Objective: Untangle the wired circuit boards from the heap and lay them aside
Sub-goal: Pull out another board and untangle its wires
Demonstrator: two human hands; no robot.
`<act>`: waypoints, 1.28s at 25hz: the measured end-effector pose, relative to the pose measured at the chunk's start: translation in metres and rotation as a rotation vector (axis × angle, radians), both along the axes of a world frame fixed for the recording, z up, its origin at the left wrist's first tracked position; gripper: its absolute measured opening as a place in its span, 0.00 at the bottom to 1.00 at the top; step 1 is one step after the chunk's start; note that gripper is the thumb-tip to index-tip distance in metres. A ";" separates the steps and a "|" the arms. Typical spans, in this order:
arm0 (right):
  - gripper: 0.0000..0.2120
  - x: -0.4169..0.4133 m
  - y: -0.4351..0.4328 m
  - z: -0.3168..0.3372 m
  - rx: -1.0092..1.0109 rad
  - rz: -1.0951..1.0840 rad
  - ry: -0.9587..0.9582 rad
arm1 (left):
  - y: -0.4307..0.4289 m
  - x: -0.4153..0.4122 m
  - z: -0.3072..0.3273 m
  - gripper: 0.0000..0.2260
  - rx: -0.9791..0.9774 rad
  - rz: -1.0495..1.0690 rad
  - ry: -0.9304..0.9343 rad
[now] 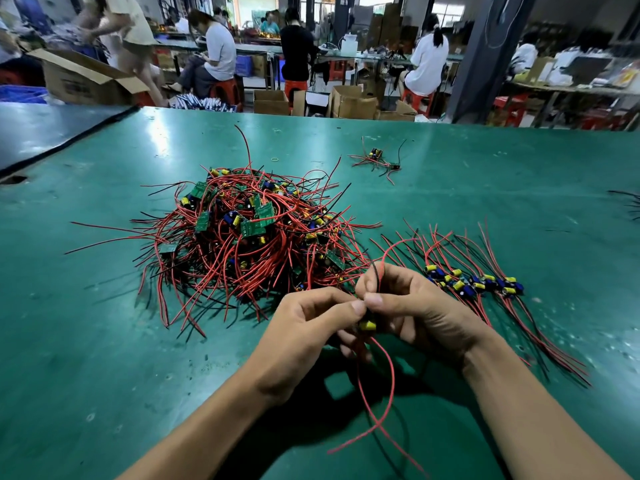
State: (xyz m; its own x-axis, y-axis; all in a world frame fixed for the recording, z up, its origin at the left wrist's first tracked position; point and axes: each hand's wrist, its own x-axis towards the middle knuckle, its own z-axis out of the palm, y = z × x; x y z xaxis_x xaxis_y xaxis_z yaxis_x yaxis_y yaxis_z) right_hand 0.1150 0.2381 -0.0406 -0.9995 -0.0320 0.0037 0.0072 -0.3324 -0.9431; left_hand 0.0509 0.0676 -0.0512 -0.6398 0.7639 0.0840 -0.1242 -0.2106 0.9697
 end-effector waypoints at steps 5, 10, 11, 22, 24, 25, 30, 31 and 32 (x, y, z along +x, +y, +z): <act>0.12 -0.013 -0.009 -0.009 0.067 -0.303 0.014 | 0.001 -0.006 -0.004 0.08 -0.063 0.149 0.029; 0.09 -0.009 -0.012 -0.011 0.295 -0.326 0.044 | -0.001 -0.010 -0.008 0.05 -0.118 0.160 0.136; 0.09 -0.009 -0.013 -0.011 0.322 -0.327 0.069 | 0.000 -0.010 -0.009 0.04 -0.111 0.157 0.128; 0.19 -0.014 -0.009 -0.006 0.328 -0.463 -0.017 | 0.004 -0.010 -0.011 0.07 -0.214 0.078 0.239; 0.18 -0.014 -0.012 -0.006 0.293 -0.453 -0.020 | 0.002 -0.009 -0.011 0.06 -0.201 0.076 0.261; 0.18 -0.014 -0.013 -0.007 0.275 -0.442 -0.028 | 0.001 -0.009 -0.011 0.06 -0.193 0.083 0.252; 0.17 -0.004 -0.014 -0.006 0.597 -0.331 -0.065 | 0.001 -0.011 -0.016 0.04 -0.138 0.147 0.130; 0.16 -0.004 -0.013 -0.005 0.654 -0.341 -0.046 | 0.001 -0.012 -0.016 0.04 -0.131 0.143 0.114; 0.14 -0.004 -0.012 -0.004 0.674 -0.359 -0.025 | 0.001 -0.012 -0.016 0.04 -0.130 0.133 0.098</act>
